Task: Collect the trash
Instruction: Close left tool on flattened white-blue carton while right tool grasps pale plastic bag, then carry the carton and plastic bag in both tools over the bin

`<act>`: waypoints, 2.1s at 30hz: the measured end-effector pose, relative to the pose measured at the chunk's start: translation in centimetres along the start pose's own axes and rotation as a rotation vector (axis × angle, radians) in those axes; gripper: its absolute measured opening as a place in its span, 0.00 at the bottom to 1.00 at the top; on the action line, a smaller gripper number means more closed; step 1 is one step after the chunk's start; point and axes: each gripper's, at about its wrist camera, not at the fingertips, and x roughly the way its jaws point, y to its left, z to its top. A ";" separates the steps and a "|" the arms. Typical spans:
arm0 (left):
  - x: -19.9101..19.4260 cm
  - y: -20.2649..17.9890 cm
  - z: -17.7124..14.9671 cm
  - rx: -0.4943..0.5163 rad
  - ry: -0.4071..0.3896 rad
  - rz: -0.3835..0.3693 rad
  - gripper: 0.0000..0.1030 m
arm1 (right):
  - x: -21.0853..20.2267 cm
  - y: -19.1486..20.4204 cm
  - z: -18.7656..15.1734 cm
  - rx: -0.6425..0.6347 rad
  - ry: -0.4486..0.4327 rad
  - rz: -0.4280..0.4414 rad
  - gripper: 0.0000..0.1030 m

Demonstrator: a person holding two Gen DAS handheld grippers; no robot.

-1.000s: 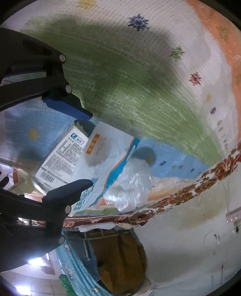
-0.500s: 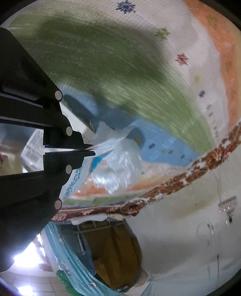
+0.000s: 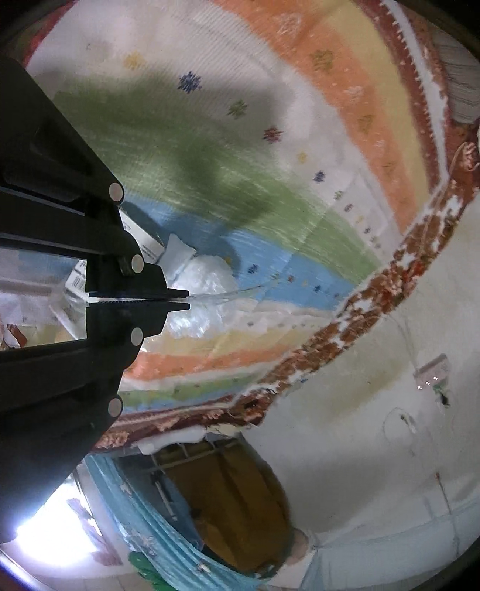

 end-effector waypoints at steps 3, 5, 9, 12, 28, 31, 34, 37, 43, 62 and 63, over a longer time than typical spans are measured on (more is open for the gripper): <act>-1.4 -0.1 -0.1 -0.045 -0.020 -0.028 0.00 | -1.1 0.3 0.4 -0.001 -0.033 -0.005 0.05; -2.1 -0.6 -0.3 -0.045 -0.031 -0.025 0.00 | -1.6 0.1 0.6 0.021 -0.044 -0.002 0.05; -2.7 -2.9 -0.6 0.063 -0.030 0.026 0.00 | -2.7 -0.3 0.7 0.061 -0.060 0.024 0.05; -3.6 -4.6 -1.0 0.144 -0.031 0.049 0.00 | -3.6 -0.4 0.6 0.079 -0.075 0.033 0.05; -9.9 -10.1 -5.4 0.296 -0.026 0.026 0.00 | -9.3 -1.5 -1.2 0.225 -0.191 0.069 0.05; -11.0 -10.8 -6.5 0.330 -0.028 0.020 0.00 | -10.5 -1.3 -1.8 0.228 -0.220 0.058 0.05; -11.9 -11.3 -7.6 0.354 -0.015 0.007 0.00 | -11.6 -1.2 -2.3 0.235 -0.248 0.061 0.05; -12.8 -11.7 -9.0 0.388 -0.005 0.011 0.00 | -12.8 -0.9 -3.0 0.244 -0.272 0.069 0.05; -14.4 -12.2 -12.1 0.463 0.006 0.040 0.00 | -14.3 -0.2 -4.1 0.228 -0.305 0.048 0.05; -17.3 -10.4 -19.4 0.498 0.071 0.034 0.00 | -15.0 2.2 -9.9 0.267 -0.281 0.091 0.05; -17.3 -10.2 -19.5 0.494 0.075 0.035 0.00 | -14.8 2.4 -10.4 0.267 -0.271 0.094 0.05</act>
